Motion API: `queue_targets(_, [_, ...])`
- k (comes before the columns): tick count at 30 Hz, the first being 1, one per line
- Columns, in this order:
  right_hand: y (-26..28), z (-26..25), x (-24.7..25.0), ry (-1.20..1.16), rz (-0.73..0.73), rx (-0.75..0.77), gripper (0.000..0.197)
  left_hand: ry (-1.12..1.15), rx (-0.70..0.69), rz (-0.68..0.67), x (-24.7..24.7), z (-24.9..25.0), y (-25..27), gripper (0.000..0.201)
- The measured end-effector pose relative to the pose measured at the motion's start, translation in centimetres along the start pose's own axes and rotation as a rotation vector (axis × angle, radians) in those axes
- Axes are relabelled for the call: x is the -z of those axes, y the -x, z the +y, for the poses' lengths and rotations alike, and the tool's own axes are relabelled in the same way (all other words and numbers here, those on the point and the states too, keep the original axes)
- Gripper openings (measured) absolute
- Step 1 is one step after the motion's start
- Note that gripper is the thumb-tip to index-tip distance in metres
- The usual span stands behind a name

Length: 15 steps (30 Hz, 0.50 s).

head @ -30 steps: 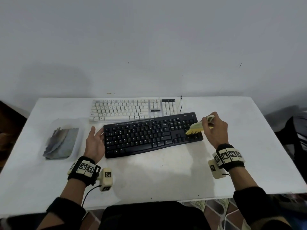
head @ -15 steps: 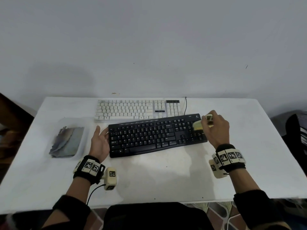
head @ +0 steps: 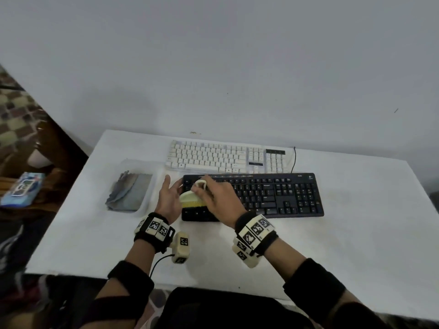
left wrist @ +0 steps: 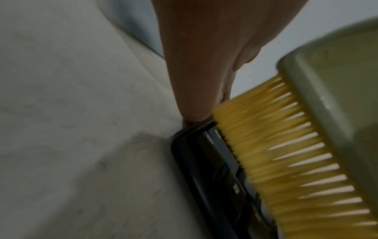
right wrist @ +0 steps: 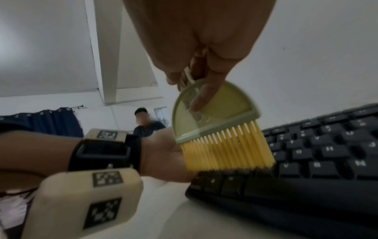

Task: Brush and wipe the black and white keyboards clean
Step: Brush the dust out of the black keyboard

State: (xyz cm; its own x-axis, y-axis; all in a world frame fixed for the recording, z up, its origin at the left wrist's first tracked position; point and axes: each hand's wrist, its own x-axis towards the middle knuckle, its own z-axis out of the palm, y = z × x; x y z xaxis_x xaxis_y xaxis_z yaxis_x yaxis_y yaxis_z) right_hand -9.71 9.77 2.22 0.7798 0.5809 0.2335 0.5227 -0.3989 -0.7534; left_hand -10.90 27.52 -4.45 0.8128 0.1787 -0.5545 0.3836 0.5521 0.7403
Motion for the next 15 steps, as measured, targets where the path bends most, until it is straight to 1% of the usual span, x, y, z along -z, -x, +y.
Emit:
queue_targets(1, [0.0, -0.1, -0.5, 0.009, -0.017, 0.018, 0.026, -0.024, -0.010, 0.002, 0.1, 0.1, 0.0, 0.053])
queue_targets(2, [0.0, -0.1, -0.9, 0.022, -0.022, 0.035, 0.024, -0.037, -0.010, -0.006, 0.1, 0.1, 0.0, 0.051])
queue_targets(5, [0.3, 0.6, -0.7, 0.113, 0.027, 0.091, 0.021, -0.005, 0.040, -0.042, 0.5, 0.1, -0.2, 0.073])
queue_targets(8, [0.2, 1.2, 0.2, 0.217, 0.128, 0.110, 0.019, 0.032, 0.031, -0.023, 0.5, 0.0, -0.4, 0.076])
queue_targets(10, [0.1, 1.1, 0.3, 0.214, 0.173, 0.095, 0.021, 0.028, 0.028, -0.014, 0.6, -0.3, -0.8, 0.075])
queue_targets(11, [0.0, 0.8, 0.2, 0.171, 0.165, 0.083, 0.023, 0.024, 0.028, -0.021, 0.6, -0.3, -0.8, 0.075])
queue_targets(13, [-0.1, 0.3, -0.3, 0.062, 0.098, 0.055, 0.025, 0.013, 0.041, -0.026, 0.8, -0.2, -0.9, 0.073])
queue_targets(15, [0.1, 0.3, -0.8, 0.056, 0.045, 0.071, 0.023, -0.006, 0.047, -0.030, 0.8, -0.2, -0.9, 0.071])
